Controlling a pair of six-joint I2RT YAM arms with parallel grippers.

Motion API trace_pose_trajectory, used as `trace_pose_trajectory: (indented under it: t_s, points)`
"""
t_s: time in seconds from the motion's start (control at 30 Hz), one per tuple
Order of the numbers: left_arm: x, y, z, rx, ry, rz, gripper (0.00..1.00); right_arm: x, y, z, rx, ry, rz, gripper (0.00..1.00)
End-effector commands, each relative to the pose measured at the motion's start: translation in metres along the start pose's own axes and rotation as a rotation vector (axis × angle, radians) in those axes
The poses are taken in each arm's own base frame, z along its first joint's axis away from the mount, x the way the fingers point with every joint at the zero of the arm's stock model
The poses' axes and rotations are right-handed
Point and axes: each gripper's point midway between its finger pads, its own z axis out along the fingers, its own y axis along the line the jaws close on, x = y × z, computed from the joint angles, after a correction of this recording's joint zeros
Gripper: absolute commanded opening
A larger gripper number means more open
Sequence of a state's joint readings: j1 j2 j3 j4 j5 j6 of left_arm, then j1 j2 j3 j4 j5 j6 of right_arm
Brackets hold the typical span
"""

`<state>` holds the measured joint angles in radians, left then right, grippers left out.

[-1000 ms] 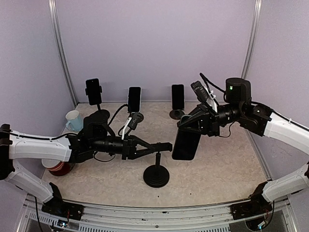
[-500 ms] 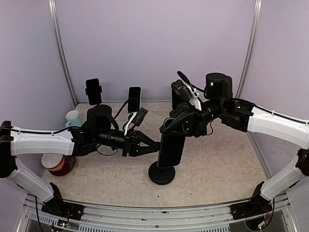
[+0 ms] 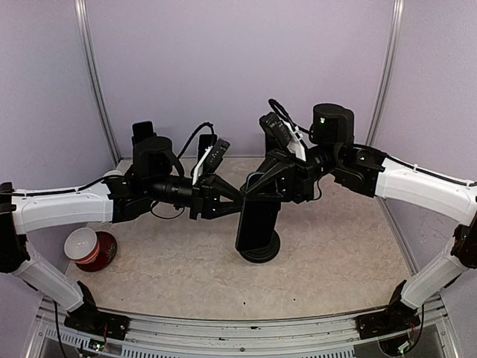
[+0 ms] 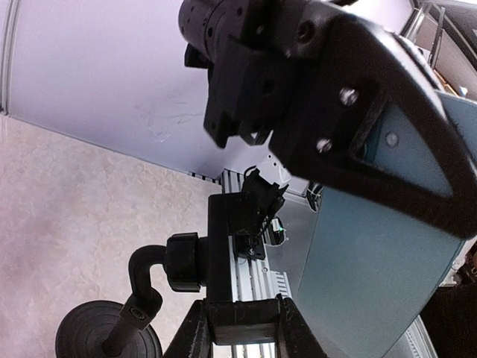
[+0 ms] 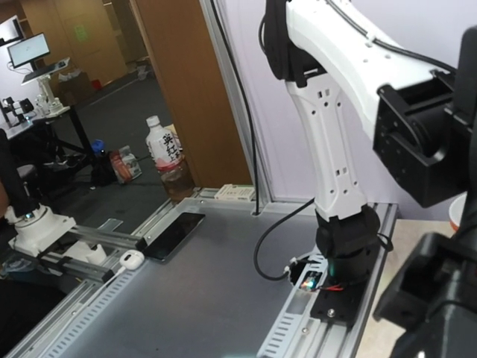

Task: Place the phone on the phone stand
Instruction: Pick up the phone stand from the center of the board, then install the phone on the phone stand.

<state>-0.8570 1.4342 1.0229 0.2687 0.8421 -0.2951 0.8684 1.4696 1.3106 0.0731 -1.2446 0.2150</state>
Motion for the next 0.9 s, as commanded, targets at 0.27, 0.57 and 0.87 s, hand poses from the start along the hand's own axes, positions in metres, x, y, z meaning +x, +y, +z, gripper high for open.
trace_pose_trajectory:
  t_s: [0.27, 0.57, 0.87]
  points:
    - [-0.004, -0.018, -0.004, 0.058, -0.044, 0.152, 0.0, -0.029, 0.015, -0.001, -0.007, -0.026, -0.098, 0.0]
    - [0.005, -0.03, -0.004, 0.121, -0.031, 0.155, 0.0, -0.025, 0.016, 0.0, -0.039, -0.027, -0.109, 0.0]
    - [0.006, -0.036, -0.004, 0.155, -0.026, 0.152, 0.0, -0.012, 0.009, 0.005, -0.099, -0.016, -0.081, 0.0]
